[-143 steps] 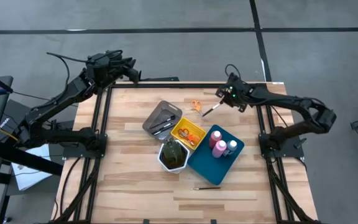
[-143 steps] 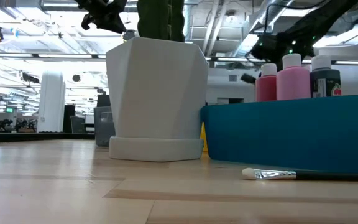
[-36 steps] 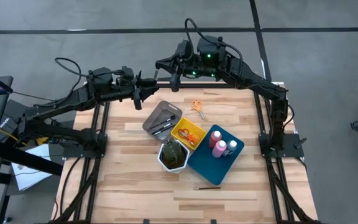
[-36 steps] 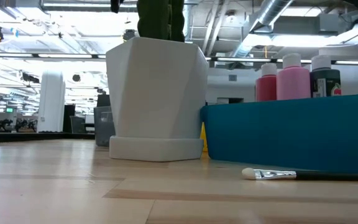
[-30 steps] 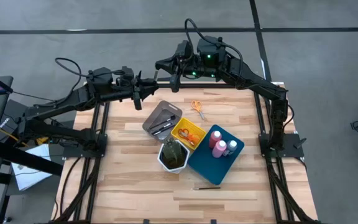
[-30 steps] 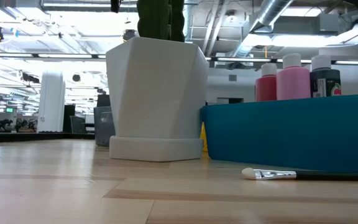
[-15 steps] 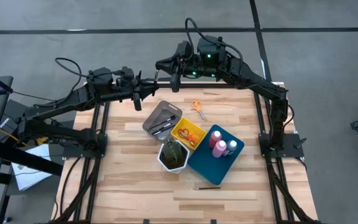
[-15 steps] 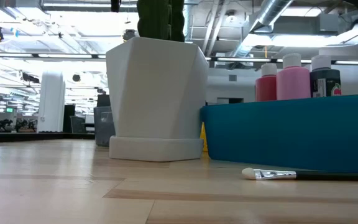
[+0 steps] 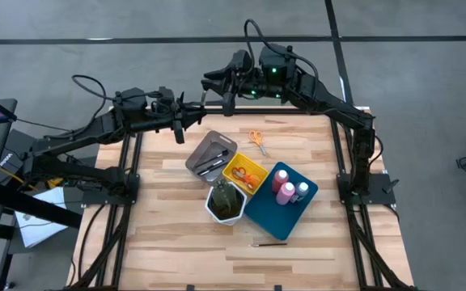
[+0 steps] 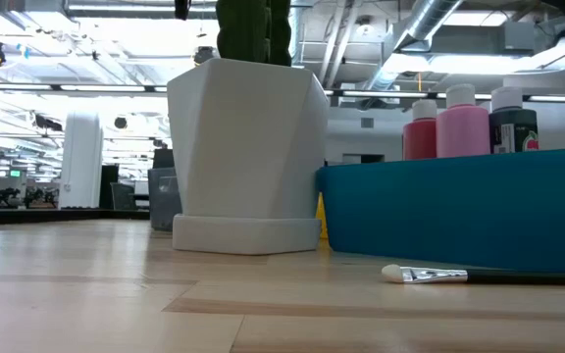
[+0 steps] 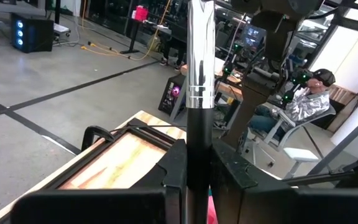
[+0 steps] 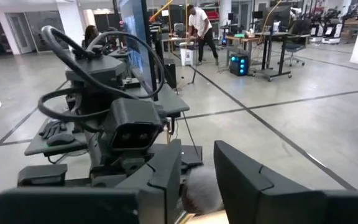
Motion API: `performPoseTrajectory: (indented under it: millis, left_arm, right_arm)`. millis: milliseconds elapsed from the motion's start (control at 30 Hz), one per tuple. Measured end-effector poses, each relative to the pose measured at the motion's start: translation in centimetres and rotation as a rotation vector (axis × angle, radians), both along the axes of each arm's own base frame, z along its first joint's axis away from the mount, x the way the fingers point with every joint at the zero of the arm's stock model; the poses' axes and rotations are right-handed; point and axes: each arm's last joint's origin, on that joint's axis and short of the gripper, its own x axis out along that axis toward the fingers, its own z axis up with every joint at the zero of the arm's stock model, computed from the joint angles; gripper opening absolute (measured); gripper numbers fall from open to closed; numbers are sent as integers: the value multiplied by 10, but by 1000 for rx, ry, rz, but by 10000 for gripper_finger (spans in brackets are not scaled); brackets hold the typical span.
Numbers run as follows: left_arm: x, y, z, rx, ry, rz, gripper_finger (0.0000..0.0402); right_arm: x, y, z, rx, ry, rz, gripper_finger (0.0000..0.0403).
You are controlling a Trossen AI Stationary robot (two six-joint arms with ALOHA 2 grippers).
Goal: Pick & Place Paint Supplies
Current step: Put the top makeup brush into the black bin
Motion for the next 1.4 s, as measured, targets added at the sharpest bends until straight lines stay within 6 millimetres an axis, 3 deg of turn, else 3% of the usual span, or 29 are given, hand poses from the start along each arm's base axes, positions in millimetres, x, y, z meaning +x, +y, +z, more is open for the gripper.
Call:
performPoseTrajectory:
  millis: [300,600,933,1167,1400]
  left_arm:
    - [-1,0,-6,-19,54,0,34]
    - [-1,0,-6,-19,56,0,34]
    - [-1,0,-11,-32,105,0,34]
    - [-1,0,-12,-34,118,1,34]
    - [2,1,-15,-44,135,3,34]
  right_arm:
    - [-6,-15,-1,32,15,-42,105]
    - [-23,-35,-18,148,213,-119,105]
    - [-76,-29,-2,54,309,-68,104]
    - [-105,-14,-22,51,238,141,104]
    - [-156,12,-58,42,80,189,104]
